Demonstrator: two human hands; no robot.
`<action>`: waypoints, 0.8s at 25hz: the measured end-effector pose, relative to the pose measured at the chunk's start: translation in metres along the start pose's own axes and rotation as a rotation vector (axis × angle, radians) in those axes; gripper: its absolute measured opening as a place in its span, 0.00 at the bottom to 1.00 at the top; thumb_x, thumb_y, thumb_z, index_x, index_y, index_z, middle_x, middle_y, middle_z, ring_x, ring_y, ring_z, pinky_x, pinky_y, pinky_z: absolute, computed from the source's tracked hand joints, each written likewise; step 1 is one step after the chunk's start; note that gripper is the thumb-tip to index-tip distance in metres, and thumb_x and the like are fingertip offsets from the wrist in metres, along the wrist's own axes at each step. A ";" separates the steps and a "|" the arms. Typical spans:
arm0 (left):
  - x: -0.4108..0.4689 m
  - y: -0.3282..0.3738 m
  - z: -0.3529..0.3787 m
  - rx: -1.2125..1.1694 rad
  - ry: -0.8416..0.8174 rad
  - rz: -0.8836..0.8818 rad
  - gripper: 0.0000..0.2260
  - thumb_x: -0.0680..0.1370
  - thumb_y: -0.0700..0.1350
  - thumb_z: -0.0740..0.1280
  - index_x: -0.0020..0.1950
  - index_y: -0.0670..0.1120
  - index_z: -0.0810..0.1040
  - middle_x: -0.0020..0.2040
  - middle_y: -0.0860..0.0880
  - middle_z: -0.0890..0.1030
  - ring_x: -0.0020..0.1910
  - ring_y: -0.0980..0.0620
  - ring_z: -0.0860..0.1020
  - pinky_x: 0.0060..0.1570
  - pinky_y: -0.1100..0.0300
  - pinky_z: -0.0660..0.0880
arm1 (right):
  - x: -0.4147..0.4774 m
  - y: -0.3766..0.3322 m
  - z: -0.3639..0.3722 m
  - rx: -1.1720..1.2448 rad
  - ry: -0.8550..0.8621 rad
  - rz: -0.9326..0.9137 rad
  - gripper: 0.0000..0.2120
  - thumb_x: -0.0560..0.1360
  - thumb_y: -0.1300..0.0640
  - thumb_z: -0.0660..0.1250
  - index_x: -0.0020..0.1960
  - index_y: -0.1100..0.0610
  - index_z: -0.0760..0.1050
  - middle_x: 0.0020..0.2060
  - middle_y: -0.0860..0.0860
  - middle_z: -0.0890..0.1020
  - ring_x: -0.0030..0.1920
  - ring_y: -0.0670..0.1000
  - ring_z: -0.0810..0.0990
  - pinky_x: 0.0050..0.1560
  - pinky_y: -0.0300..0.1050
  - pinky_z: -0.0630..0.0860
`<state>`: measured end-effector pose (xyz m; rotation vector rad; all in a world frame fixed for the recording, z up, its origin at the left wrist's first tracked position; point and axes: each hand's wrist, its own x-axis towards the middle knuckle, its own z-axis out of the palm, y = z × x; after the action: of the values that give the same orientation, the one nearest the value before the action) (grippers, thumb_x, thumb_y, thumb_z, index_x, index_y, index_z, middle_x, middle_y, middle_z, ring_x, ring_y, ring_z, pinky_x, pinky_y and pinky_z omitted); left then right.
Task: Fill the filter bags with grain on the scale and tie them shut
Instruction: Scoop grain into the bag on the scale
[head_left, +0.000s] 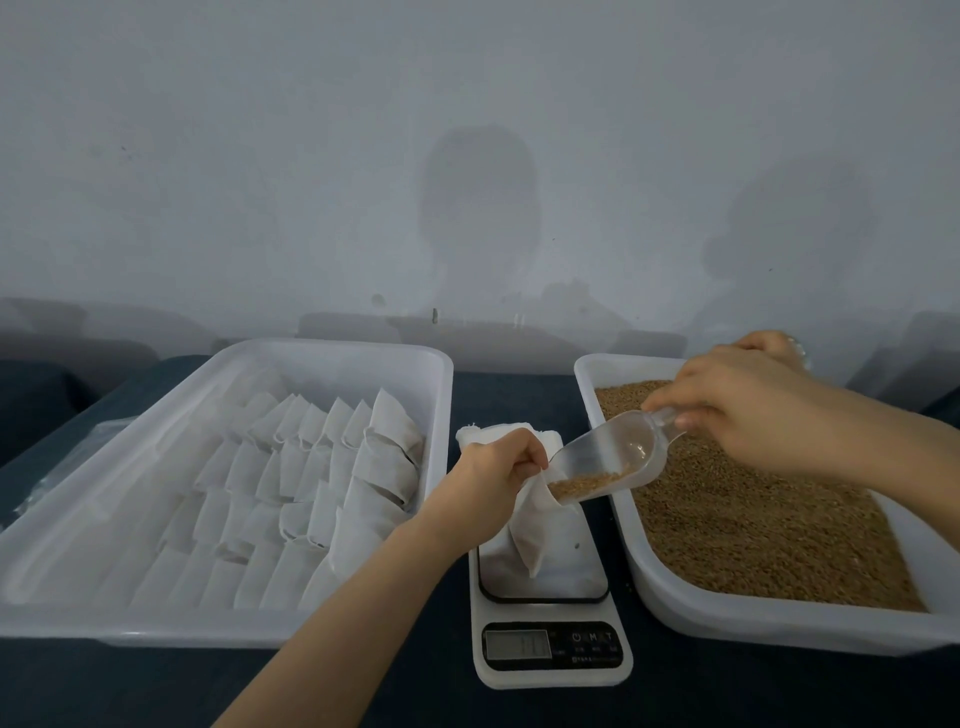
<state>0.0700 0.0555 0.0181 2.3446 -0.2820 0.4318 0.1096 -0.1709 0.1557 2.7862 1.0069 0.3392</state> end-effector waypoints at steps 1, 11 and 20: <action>0.000 0.000 0.000 -0.005 0.003 0.003 0.07 0.82 0.38 0.59 0.54 0.42 0.77 0.46 0.54 0.77 0.39 0.64 0.73 0.42 0.79 0.67 | 0.000 0.000 -0.001 -0.006 -0.003 0.000 0.13 0.79 0.51 0.59 0.59 0.35 0.73 0.45 0.40 0.79 0.52 0.43 0.72 0.60 0.45 0.49; 0.001 0.000 0.000 -0.042 -0.023 -0.086 0.08 0.83 0.40 0.58 0.55 0.44 0.76 0.48 0.53 0.77 0.44 0.57 0.74 0.43 0.77 0.69 | 0.005 -0.007 -0.004 -0.179 0.057 -0.072 0.13 0.78 0.53 0.59 0.57 0.39 0.75 0.48 0.42 0.78 0.53 0.45 0.71 0.57 0.47 0.48; 0.002 0.003 -0.001 -0.052 -0.072 -0.173 0.07 0.83 0.42 0.56 0.56 0.47 0.74 0.54 0.48 0.79 0.50 0.52 0.76 0.49 0.67 0.71 | -0.004 -0.035 -0.015 -0.416 0.307 -0.291 0.22 0.62 0.70 0.65 0.52 0.51 0.81 0.41 0.50 0.80 0.48 0.55 0.77 0.62 0.53 0.52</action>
<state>0.0708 0.0542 0.0212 2.3132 -0.1213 0.2536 0.0819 -0.1458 0.1615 2.2222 1.2212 0.8437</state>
